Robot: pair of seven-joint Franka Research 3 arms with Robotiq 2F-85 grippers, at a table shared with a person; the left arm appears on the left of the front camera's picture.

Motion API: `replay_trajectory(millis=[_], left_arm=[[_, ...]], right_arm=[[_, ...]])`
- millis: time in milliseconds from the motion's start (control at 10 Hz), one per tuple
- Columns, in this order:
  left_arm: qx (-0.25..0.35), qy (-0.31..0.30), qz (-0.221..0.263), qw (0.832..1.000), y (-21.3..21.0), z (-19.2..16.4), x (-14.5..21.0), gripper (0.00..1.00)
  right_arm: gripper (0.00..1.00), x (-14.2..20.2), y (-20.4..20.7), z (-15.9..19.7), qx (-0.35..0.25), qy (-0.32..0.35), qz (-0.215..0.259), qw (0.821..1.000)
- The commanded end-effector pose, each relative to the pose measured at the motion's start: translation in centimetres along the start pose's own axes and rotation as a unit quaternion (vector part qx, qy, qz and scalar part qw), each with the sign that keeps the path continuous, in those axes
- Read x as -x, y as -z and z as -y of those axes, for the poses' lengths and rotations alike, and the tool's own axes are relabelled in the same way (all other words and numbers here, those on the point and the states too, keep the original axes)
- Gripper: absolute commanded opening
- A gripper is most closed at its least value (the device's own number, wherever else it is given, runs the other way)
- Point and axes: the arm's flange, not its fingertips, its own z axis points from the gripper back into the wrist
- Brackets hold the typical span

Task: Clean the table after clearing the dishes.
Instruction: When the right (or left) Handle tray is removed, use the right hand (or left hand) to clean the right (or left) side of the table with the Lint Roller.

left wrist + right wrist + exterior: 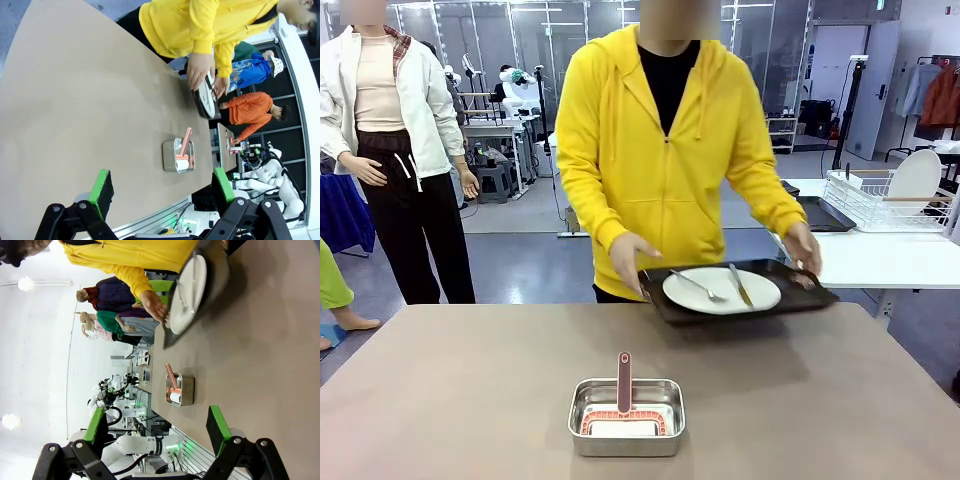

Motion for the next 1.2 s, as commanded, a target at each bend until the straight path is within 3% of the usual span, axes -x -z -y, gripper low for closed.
replay_trajectory(millis=[0,100,200,300,500,800,1100], left_arm=[[0.008,0.002,0.005,1.0,-0.1,0.0,0.0,1.0],[0.008,0.002,0.005,1.0,-0.1,0.0,0.0,1.0],[0.008,0.002,0.005,1.0,-0.1,0.0,0.0,1.0],[0.008,0.002,0.005,1.0,-0.1,0.0,0.0,1.0],[0.008,0.002,0.005,1.0,-0.1,0.0,0.0,1.0],[0.008,0.002,0.005,1.0,-0.1,0.0,0.0,1.0],[0.008,0.002,0.005,1.0,-0.1,0.0,0.0,1.0]], right_arm=[[1.0,0.0,0.0,-0.3,-0.007,-0.007,0.004,1.0],[1.0,0.0,0.0,0.0,0.0,0.0,0.0,1.0],[1.0,-1.3,3.1,-2.7,0.032,-0.039,-0.027,0.998],[1.0,-2.8,8.1,-6.1,0.053,-0.085,-0.077,0.992],[1.0,-4.1,21.5,-13.6,0.094,-0.172,-0.21,0.958],[1.0,-0.1,40.3,-20.7,0.193,-0.3,-0.379,0.854],[1.0,3.4,51.9,-21.8,0.221,-0.361,-0.457,0.782]])
